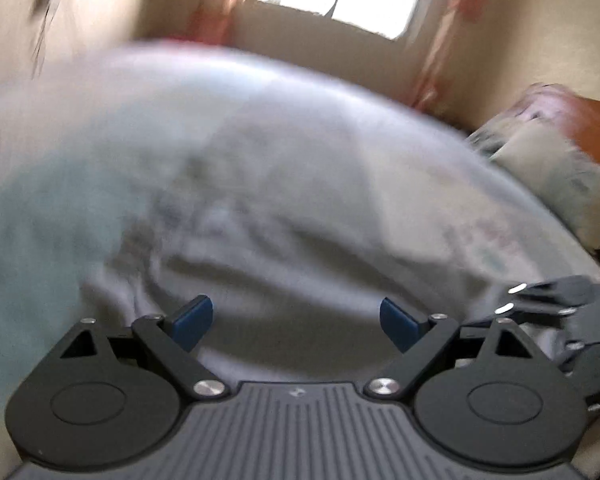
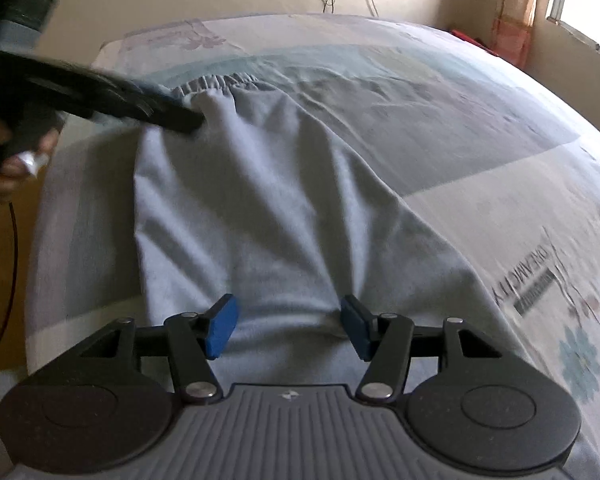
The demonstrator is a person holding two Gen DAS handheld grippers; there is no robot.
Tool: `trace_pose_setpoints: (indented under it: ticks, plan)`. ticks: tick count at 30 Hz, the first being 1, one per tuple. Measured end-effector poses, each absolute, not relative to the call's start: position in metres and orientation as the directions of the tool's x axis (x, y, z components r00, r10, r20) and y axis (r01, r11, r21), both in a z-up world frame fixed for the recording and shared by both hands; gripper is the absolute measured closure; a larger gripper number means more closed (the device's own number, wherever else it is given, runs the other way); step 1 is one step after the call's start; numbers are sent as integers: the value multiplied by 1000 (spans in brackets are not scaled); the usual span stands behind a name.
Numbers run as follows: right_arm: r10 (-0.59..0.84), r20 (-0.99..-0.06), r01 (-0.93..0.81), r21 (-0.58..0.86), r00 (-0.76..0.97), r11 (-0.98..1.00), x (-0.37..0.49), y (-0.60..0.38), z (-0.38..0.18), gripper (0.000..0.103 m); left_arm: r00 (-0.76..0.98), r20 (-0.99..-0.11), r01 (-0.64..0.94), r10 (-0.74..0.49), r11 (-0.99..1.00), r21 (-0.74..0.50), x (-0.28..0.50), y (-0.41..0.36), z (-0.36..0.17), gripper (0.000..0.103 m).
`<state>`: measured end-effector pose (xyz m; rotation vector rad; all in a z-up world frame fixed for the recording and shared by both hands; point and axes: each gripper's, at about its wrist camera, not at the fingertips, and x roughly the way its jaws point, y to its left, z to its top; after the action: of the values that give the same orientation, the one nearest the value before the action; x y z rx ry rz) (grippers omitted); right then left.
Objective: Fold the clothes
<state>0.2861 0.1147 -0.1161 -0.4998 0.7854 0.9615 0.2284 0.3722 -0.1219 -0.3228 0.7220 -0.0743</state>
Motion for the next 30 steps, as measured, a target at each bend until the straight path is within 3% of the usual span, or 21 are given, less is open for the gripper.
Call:
trace_pose_setpoints:
  ticks: [7, 12, 16, 20, 22, 26, 30]
  plan:
    - [510, -796, -839, 6, 325, 544, 280, 90, -117, 29, 712, -666, 45, -225, 960, -276, 202, 352, -122, 11]
    - [480, -806, -845, -44, 345, 533, 286, 98, -103, 29, 783, -585, 79, -210, 967, -242, 208, 349, -107, 11]
    - [540, -751, -853, -56, 379, 520, 312, 124, -88, 28, 739, -637, 47, -219, 960, -275, 221, 347, -128, 11]
    - [512, -773, -837, -44, 374, 545, 332, 125, -109, 28, 722, -663, 68, -198, 974, -217, 207, 338, -131, 11]
    - [511, -782, -813, 8, 359, 583, 337, 107, -120, 14, 711, -675, 83, -197, 977, -198, 200, 337, -129, 11]
    - [469, -797, -741, 41, 380, 671, 324, 53, -117, 13, 687, -704, 119, -180, 984, -135, 195, 331, -117, 11]
    - [434, -781, -656, 42, 449, 754, 308, 6, -102, 13, 752, -621, 191, -220, 975, -113, 206, 312, -95, 11]
